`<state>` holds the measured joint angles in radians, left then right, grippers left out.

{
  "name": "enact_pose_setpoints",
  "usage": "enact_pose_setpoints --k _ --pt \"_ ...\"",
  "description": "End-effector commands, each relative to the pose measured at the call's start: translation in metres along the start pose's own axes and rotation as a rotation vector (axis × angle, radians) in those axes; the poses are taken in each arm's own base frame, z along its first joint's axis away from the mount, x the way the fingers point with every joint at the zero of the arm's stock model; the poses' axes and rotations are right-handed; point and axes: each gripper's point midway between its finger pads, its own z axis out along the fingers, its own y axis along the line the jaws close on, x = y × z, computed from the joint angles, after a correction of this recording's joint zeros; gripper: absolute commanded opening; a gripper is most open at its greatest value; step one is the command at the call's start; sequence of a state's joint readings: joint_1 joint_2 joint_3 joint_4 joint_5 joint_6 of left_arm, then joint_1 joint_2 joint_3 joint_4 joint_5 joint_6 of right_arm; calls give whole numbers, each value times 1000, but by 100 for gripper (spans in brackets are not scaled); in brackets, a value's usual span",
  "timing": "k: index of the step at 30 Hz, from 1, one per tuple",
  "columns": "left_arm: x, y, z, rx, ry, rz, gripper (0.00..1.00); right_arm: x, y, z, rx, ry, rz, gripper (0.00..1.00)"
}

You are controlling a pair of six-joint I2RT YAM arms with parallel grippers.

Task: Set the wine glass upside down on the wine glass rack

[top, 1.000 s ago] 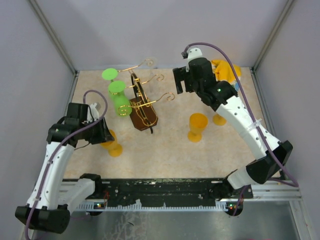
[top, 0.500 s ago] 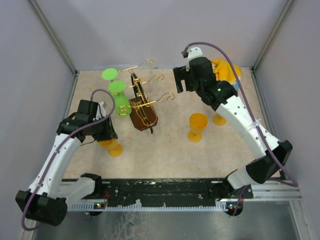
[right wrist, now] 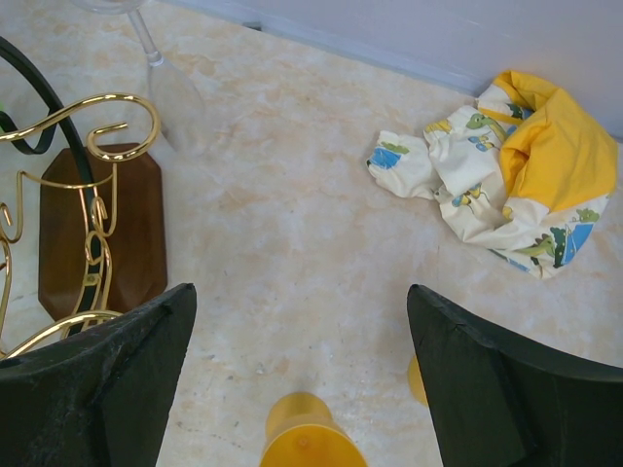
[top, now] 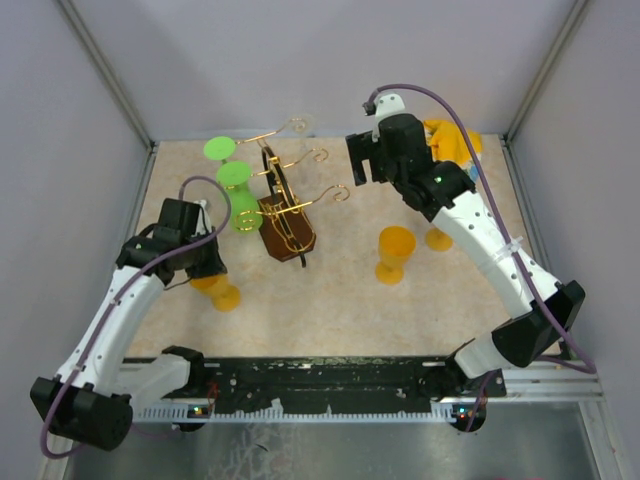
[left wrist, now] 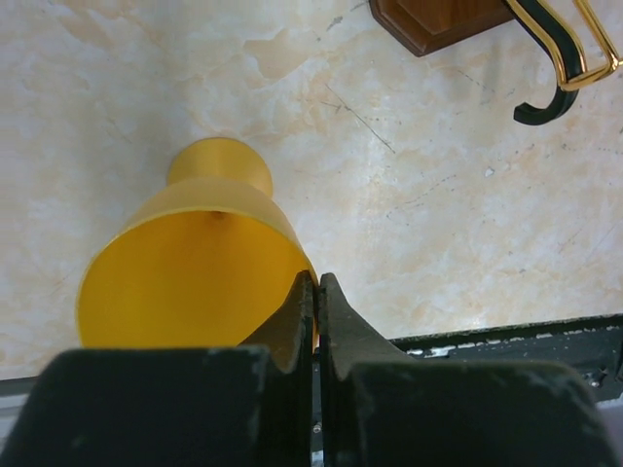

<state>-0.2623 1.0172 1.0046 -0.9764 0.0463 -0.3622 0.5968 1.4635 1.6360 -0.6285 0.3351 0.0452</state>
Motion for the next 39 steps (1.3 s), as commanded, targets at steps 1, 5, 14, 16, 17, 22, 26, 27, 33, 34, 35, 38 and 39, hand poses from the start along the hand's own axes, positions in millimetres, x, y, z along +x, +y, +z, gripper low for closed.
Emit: enact_pose_setpoints --k 1,5,14,16,17,22,26,27,33,34,35,38,39 --pt "-19 4 -6 -45 -57 29 0 -7 -4 4 8 -29 -5 89" --pt "-64 4 -42 -103 -170 66 0 -5 -2 6 4 -18 -12 89" --pt "-131 29 -75 -349 -299 153 0 -2 -5 7 19 -4 -18 90" --pt "-141 31 -80 -377 -328 160 0 -2 -6 7 23 -2 -21 90" --pt "-147 31 -83 -388 -347 163 0 -3 -6 7 24 -4 -21 90" --pt "-193 26 -113 -410 -542 181 0 -4 -1 11 1 -8 -13 90" --pt "-245 9 -144 -395 -753 214 0 -9 8 15 -43 -13 9 92" --pt "-257 5 -150 -393 -786 221 0 -11 9 16 -50 -11 13 92" --pt "-319 -37 -180 -304 -1029 345 0 -29 17 23 -85 -26 49 94" --pt "-327 -46 -185 -279 -1078 368 0 -34 19 22 -95 -40 60 94" --pt "-332 -54 -193 -250 -1124 380 0 -40 19 22 -103 -55 70 94" --pt "-346 -84 -218 -134 -1263 413 0 -57 22 18 -136 -104 101 94" --pt "-347 -95 -224 -89 -1301 432 0 -63 24 16 -157 -121 115 94"
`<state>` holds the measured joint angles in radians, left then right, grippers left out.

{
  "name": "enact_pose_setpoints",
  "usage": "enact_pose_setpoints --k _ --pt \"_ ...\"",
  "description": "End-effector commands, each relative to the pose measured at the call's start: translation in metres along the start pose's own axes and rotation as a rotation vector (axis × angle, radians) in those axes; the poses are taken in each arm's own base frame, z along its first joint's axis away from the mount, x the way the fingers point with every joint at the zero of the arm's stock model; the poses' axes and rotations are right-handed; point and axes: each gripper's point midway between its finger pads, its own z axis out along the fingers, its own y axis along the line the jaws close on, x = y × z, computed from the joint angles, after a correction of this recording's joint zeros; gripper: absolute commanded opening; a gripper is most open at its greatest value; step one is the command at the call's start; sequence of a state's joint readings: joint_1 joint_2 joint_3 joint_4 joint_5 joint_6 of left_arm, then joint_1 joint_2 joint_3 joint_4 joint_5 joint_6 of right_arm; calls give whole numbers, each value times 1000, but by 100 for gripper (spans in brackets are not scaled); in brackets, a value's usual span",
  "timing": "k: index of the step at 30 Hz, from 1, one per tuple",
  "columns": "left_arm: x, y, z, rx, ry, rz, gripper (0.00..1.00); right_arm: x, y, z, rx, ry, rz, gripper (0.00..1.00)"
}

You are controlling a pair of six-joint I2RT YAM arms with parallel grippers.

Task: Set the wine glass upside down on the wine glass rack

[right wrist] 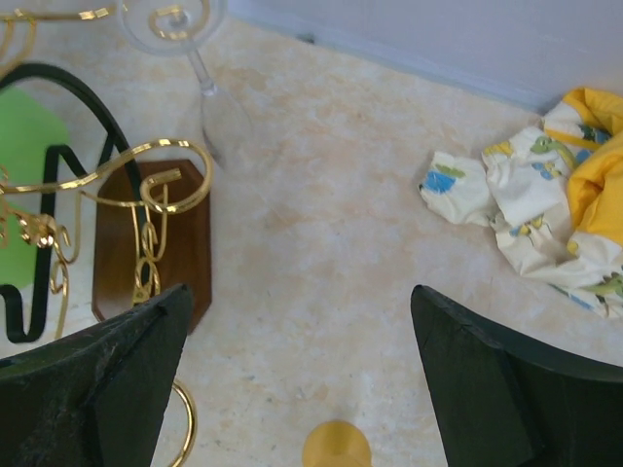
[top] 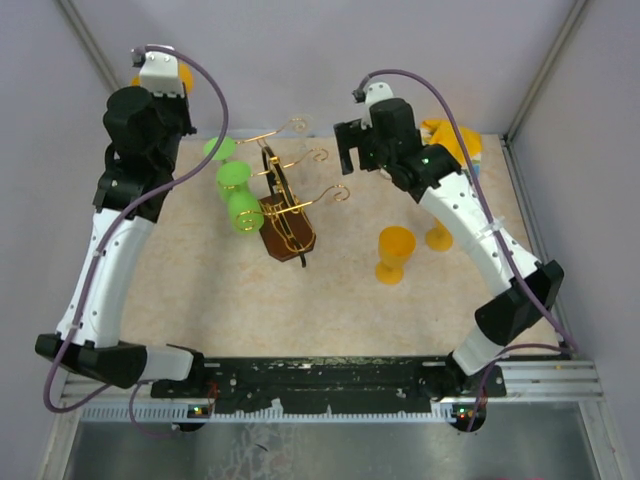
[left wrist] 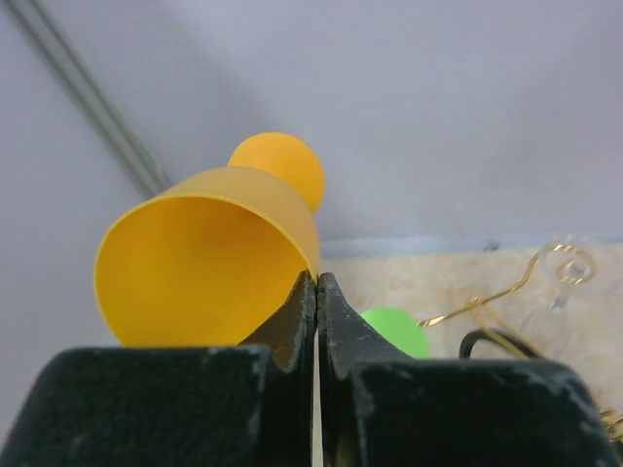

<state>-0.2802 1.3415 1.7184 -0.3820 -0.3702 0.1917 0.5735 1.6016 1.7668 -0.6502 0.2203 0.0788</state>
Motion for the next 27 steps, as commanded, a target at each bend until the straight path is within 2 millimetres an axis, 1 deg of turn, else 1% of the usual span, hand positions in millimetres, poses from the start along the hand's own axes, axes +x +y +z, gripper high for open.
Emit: enact_pose_setpoints --k 1,2,3,5,7,10,14,18,20,22,25,27 --pt "-83 -28 -8 148 -350 -26 0 -64 9 -20 -93 -192 82 94" --pt "-90 -37 -12 191 -396 -37 0 -73 14 -25 -128 -231 92 93" --pt "-95 -50 -18 261 -455 -47 0 -81 20 -30 -166 -270 105 93" --pt "-98 -68 -31 354 -547 -83 0 -100 34 -47 -262 -375 144 93" --pt "-99 -82 -45 443 -629 -134 0 -118 47 -66 -363 -473 176 93" --pt "-95 -98 -59 551 -690 -261 0 -140 68 -95 -527 -603 208 93" --pt "-96 -106 -72 632 -745 -387 0 -160 89 -127 -717 -746 251 92" --pt "-97 -111 -87 711 -785 -499 0 -170 99 -145 -840 -829 295 91" --pt "-99 -110 -99 751 -830 -556 0 -176 100 -152 -899 -859 337 88" --pt "-97 -106 -109 768 -864 -615 0 -179 100 -157 -958 -877 385 84" --pt "-87 -105 -118 801 -874 -700 0 -184 99 -172 -1057 -939 448 80" --pt "-84 -105 -124 833 -883 -755 0 -185 99 -175 -1106 -962 475 77"
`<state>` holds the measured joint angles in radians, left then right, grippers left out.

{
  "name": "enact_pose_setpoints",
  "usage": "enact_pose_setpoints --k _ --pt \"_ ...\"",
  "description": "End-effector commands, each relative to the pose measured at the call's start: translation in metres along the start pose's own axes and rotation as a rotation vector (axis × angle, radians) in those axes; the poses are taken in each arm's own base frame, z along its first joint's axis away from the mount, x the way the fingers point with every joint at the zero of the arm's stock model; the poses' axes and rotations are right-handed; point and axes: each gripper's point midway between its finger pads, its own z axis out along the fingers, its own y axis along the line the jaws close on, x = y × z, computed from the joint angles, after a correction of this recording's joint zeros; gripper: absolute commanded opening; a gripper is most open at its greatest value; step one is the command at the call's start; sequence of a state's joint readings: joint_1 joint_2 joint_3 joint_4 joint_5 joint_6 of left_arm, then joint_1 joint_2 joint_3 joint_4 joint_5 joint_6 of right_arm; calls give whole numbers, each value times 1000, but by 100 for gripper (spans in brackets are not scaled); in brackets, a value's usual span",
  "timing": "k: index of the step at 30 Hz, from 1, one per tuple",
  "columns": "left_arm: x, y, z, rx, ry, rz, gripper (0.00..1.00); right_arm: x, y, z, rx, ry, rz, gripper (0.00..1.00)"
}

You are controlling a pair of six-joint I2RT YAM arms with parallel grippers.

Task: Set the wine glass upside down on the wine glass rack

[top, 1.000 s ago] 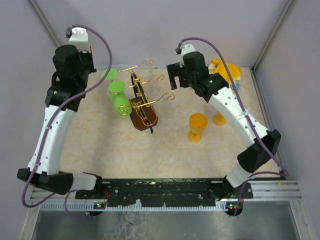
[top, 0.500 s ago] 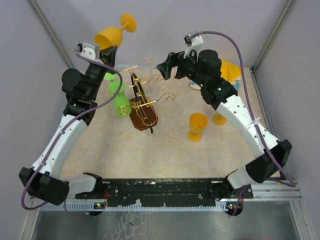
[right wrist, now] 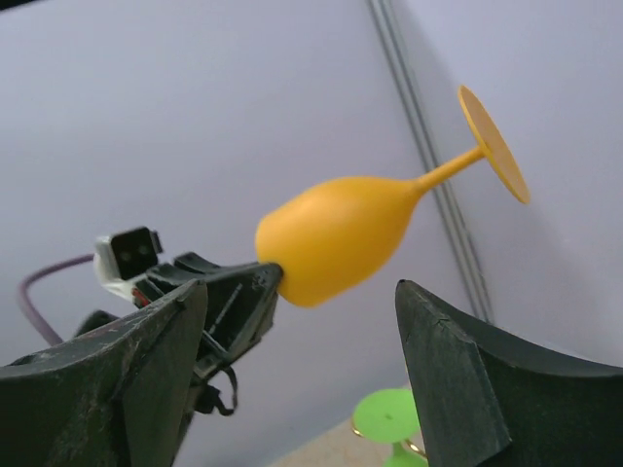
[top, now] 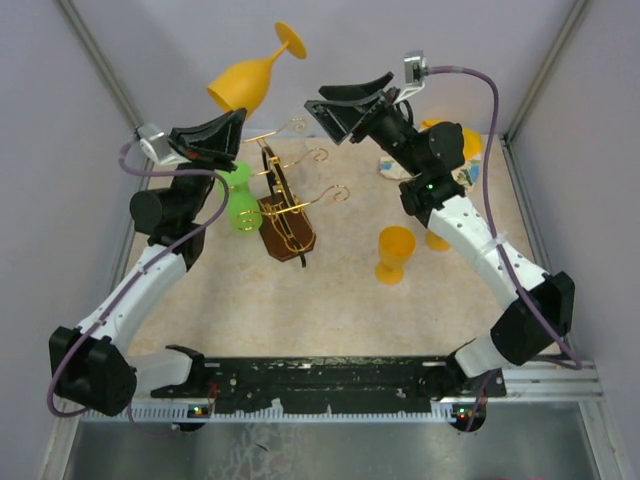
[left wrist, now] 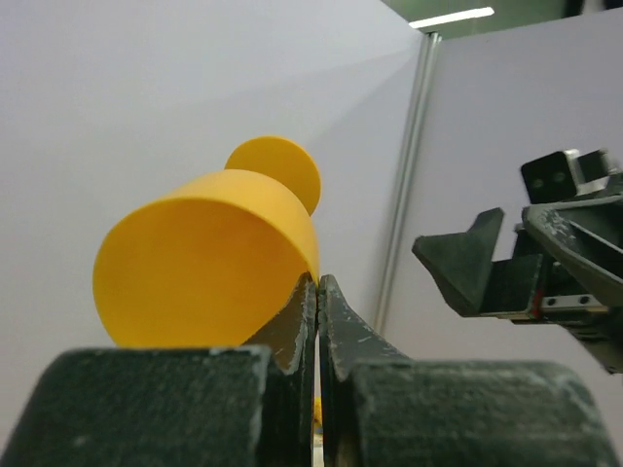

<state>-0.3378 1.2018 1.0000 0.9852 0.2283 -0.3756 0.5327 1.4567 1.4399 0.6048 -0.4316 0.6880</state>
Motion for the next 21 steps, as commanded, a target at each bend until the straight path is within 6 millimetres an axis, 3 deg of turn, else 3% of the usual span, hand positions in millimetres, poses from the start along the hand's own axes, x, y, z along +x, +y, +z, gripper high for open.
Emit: enact_pose_setpoints --k 1,9,18,21 --pt "-43 -33 -10 119 -193 -159 0 -34 35 -1 -210 -156 83 76" --pt "-50 -44 -16 168 -253 -254 0 -28 28 8 -248 -162 146 69" --pt "-37 -54 -15 207 -225 -312 0 -37 32 15 -313 -208 114 67" --pt "-36 -58 -15 224 -222 -338 0 -27 19 23 -310 -206 121 67"
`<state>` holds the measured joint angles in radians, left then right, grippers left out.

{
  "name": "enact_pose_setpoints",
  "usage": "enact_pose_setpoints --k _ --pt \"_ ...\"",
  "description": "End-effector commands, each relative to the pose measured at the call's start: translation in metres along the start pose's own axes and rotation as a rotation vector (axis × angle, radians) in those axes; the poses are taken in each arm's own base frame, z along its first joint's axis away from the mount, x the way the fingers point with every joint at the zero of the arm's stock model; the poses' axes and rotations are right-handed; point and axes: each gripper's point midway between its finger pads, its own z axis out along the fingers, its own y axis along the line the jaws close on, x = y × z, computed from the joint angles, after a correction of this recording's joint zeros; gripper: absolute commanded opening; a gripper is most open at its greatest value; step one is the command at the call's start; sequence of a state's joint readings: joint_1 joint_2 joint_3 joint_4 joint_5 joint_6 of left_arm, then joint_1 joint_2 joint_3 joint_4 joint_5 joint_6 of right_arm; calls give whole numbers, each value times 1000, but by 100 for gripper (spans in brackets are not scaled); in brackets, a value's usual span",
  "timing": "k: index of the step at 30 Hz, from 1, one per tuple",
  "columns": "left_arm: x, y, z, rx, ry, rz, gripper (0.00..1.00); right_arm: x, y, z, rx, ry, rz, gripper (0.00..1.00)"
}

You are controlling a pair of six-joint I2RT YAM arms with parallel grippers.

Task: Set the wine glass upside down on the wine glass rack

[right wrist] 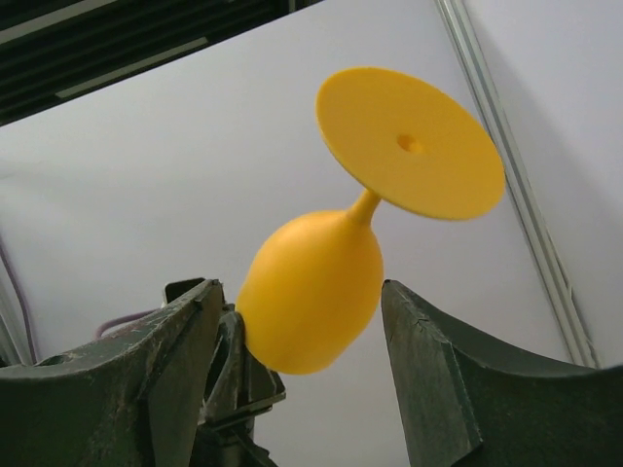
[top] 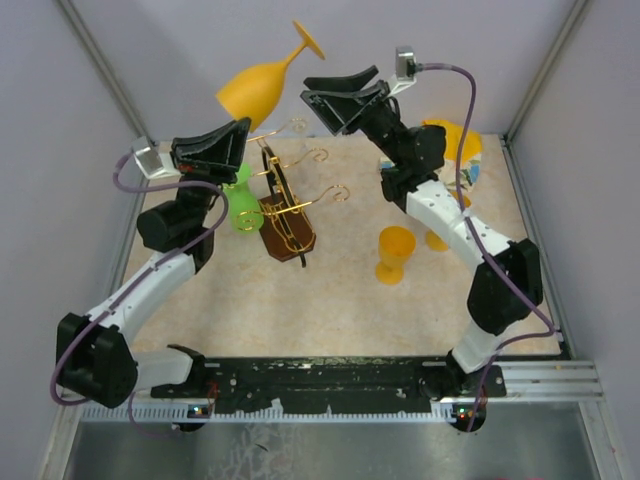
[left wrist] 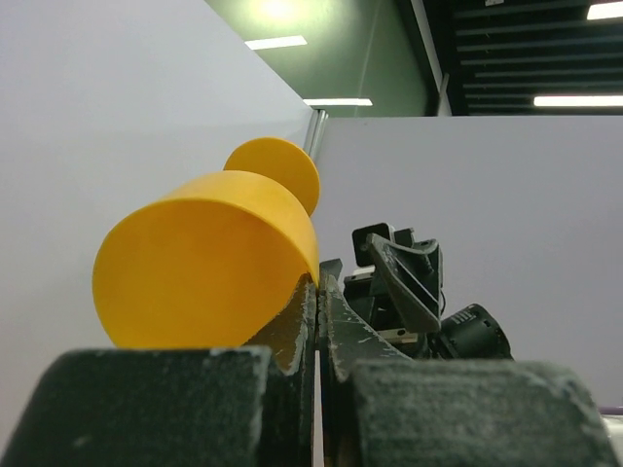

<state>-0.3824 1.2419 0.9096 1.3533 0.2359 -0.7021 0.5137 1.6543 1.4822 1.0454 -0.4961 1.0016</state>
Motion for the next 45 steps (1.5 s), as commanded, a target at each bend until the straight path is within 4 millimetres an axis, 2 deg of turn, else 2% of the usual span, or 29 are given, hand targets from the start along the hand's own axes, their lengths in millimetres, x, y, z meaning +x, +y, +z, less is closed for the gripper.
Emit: enact_pose_setpoints --k 1,9,15,20,24,36,45 --pt "-5 -18 2 70 -29 -46 0 -20 16 13 -104 -66 -52 67" --pt "-5 -30 4 109 6 -65 0 -21 7 26 -112 -56 -84 66" --pt "-2 -31 -1 111 4 -128 0 -26 11 26 -141 -89 -119 65" --pt "1 -33 -1 126 -4 -167 0 -26 7 26 -137 -100 -134 61" --pt "6 -33 -2 130 1 -187 0 -26 5 28 -138 -102 -145 51" --pt "19 -38 -3 138 13 -230 0 -30 5 33 -138 -127 -164 49" --pt "28 -41 -5 146 35 -259 0 -31 11 42 -158 -106 -170 29"
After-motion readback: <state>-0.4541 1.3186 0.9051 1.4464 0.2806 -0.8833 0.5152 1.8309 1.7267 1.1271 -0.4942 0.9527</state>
